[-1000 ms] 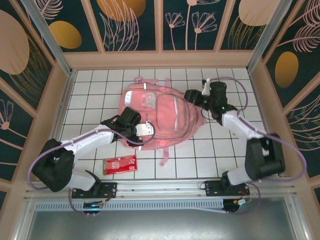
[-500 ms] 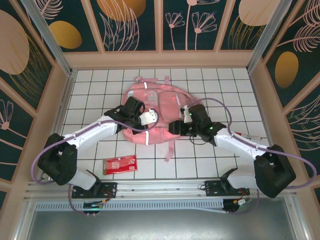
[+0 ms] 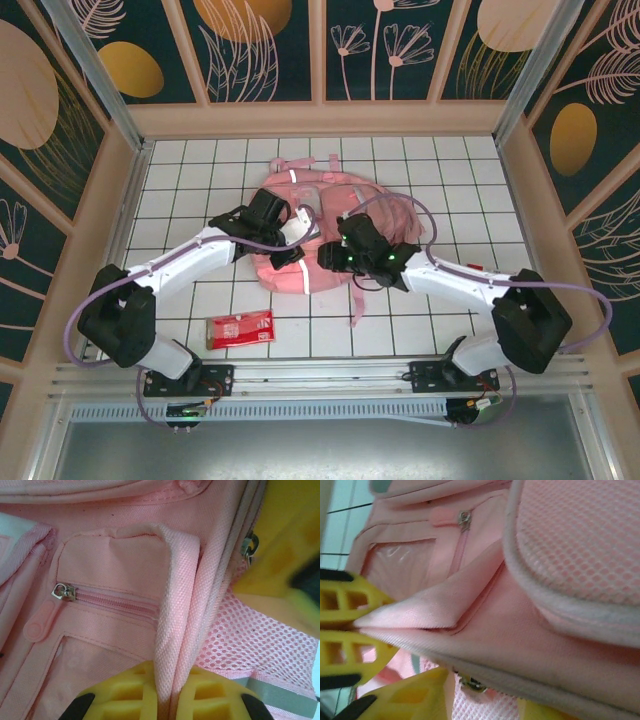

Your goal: Pack the student bag

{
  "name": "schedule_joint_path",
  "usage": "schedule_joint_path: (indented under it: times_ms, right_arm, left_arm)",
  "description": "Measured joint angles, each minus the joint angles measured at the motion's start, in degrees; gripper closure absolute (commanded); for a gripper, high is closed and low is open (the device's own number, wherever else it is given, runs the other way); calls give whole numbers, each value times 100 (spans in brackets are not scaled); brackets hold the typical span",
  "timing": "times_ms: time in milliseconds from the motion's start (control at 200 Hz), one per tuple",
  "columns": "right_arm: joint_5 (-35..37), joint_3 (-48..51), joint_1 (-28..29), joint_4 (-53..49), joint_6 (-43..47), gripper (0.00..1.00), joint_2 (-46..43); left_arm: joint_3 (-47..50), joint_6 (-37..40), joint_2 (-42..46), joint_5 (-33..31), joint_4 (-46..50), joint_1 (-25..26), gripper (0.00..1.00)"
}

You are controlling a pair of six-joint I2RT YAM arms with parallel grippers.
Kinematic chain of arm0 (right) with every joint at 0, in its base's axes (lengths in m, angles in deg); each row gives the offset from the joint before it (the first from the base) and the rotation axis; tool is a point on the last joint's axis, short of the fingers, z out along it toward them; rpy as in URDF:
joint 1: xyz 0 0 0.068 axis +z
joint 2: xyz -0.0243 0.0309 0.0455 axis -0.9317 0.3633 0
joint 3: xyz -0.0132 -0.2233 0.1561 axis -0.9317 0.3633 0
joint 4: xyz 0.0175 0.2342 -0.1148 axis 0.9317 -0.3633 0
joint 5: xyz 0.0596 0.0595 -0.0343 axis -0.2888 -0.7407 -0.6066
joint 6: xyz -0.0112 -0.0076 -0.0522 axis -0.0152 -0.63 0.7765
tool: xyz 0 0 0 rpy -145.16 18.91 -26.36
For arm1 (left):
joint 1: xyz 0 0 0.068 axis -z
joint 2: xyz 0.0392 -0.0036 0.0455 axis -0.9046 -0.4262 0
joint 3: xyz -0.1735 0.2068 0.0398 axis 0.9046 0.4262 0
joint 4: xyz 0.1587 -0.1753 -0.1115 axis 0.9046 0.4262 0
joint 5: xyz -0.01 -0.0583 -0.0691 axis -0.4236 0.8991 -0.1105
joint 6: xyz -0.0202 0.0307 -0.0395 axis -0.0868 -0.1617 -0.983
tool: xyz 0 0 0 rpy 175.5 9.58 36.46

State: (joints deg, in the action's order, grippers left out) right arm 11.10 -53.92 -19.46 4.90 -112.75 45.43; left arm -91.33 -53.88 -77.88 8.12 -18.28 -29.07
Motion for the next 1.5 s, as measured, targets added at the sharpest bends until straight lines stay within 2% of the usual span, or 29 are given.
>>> schedule_joint_path:
  times_ms: [65,155,260,365,435,641,721,821,841,856,876,931,1031,1166,1196,1236,1271,1331,1501]
  right_arm:
    - [293,-210,94,-179,-4,89,181]
    - [710,-481,236,-448,-173,100,380]
    - [999,-570,302,-619,-315,100,420]
    - [911,-568,214,-726,-299,100,345]
    - [601,-525,-87,-852,-216,100,177]
    - [-175,-33,-1700,-1217,656,100,-551]
    - [-540,138,-2135,-1187,1023,100,-680]
    - [-990,221,-2413,-1132,1471,100,-785]
    - [-1075,221,-2420,-1097,1554,100,-791]
    - [-1130,221,-2420,-1071,1602,100,-793]
    - [-1231,221,-2411,-1016,1687,100,-793]
    - [-1456,221,-2361,-890,1853,100,-785]
    - [-1735,199,-2015,-577,2037,100,-647]
    - [-1867,-11,-1228,-199,2094,100,-127]
    - [-1897,-39,-1082,-87,2068,100,26]
    - [-1950,-66,-935,35,2015,100,223]
    - [-1985,-92,-824,129,1958,100,409]
    - [-2028,-155,-686,315,1860,100,699]
    - [-2118,-470,-527,737,1663,100,1311]
  left_arm:
    - [0,-50,-9,9,-13,-20,100]
    - [15,-105,-9,-26,-76,-24,100]
    - [85,-122,-9,-94,-223,-24,100]
    - [184,-94,7,-216,-387,-24,100]
    - [291,-4,63,-328,-564,-79,100]
    - [909,752,520,-557,-1329,-529,100]
    - [1078,1045,667,-522,-1526,-621,100]
    - [1082,1078,612,-413,-1821,-905,84]
    - [1060,1060,579,-402,-1867,-970,72]
    - [1016,984,520,-398,-1875,-1051,64]
    - [907,883,424,-433,-1862,-1165,60]
    - [459,452,87,-675,-1694,-1438,42]
    - [-739,-621,-636,-1185,-1209,-1862,33]
    - [-1733,-2184,-951,-1231,-826,-2188,28]
    - [-1794,-2531,-907,-1106,-813,-2247,34]
    - [-1790,-2927,-826,-892,-804,-2293,46]
    - [-1694,-3296,-719,-544,-791,-2306,49]
    - [-1460,-3733,-555,-87,-656,-2256,45]
    - [-297,-4741,-125,415,-415,-1775,42]
